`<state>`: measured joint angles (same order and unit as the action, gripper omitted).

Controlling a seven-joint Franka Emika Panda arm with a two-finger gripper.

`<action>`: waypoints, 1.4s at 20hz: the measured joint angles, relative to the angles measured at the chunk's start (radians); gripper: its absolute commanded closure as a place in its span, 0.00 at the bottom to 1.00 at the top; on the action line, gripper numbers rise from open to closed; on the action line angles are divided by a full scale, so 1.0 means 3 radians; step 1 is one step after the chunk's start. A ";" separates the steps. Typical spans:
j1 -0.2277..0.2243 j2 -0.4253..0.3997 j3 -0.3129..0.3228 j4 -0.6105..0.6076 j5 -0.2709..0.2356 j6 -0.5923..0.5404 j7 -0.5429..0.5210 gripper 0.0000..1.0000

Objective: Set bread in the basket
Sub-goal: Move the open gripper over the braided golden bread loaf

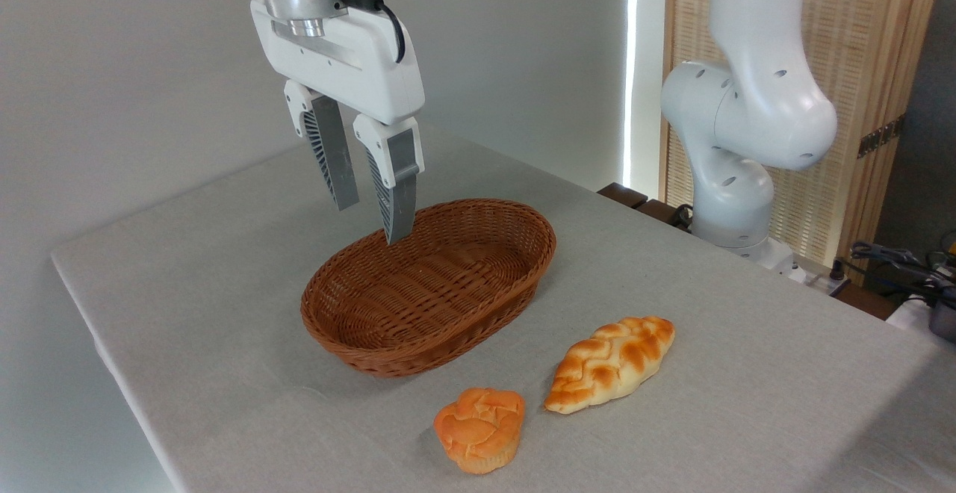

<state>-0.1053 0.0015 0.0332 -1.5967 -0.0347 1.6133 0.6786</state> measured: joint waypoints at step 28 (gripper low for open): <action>0.0348 -0.0706 0.0064 -0.0874 0.0004 -0.0006 0.0767 0.00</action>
<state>-0.0010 -0.2103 0.0525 -1.8590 -0.0336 1.6115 0.9087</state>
